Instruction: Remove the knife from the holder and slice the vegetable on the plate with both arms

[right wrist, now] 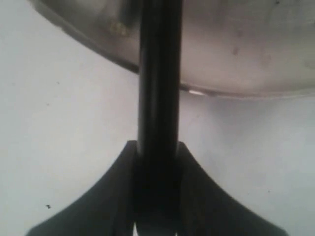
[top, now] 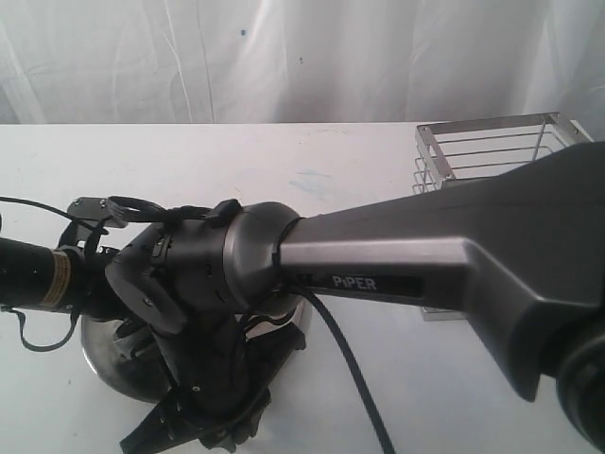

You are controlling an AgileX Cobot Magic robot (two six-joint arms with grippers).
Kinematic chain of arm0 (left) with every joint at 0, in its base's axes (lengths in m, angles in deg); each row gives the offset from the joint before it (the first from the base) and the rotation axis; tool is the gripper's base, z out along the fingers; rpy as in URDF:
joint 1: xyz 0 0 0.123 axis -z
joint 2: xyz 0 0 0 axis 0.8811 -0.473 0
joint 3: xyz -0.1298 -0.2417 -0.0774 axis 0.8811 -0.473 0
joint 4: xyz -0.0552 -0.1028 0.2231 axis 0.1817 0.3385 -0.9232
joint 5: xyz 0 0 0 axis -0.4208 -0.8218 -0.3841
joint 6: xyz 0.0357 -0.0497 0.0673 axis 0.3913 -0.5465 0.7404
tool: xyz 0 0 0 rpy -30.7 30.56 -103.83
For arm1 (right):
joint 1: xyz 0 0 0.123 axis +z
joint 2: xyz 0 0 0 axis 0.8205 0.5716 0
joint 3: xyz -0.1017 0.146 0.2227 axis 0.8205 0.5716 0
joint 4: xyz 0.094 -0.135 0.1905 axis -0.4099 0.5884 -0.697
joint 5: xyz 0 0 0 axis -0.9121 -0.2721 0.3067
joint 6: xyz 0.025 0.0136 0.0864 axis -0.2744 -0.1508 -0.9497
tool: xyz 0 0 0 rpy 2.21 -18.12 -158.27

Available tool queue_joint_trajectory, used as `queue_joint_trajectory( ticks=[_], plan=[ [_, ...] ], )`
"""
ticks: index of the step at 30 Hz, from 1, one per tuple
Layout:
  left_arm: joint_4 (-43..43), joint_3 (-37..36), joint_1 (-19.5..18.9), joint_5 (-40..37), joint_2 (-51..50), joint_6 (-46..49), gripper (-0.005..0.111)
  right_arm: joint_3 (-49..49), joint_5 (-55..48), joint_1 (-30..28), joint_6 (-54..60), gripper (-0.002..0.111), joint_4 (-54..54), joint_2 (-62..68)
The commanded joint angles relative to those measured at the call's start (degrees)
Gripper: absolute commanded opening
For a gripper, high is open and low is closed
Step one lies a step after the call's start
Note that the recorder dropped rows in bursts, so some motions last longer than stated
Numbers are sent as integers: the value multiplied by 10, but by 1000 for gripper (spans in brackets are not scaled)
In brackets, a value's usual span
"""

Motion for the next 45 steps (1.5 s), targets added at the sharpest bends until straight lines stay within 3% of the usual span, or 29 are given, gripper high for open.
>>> queue_joint_trajectory(
  ticks=[1, 15, 28, 31, 38, 45],
  plan=[
    [-27, -6, 2, -23, -12, -4, 0, 1, -2, -1, -16, 0, 19, 0],
    [-55, -6, 2, 48, -4, -49, 0, 1, -24, -7, -10, 0, 28, 0],
    [-38, -5, 2, 39, 140, -55, 0, 1, -57, -7, 4, 0, 30, -3],
    [-47, -5, 2, 16, 168, -83, 0, 1, -56, -7, 9, 0, 31, -13],
    [-91, -23, 2, -126, 225, -183, 0, 0, -59, -32, 48, 0, 24, -65],
    [-84, -30, 2, -142, 244, -183, 0, 0, -61, -69, 83, 0, 4, -77]
  ],
)
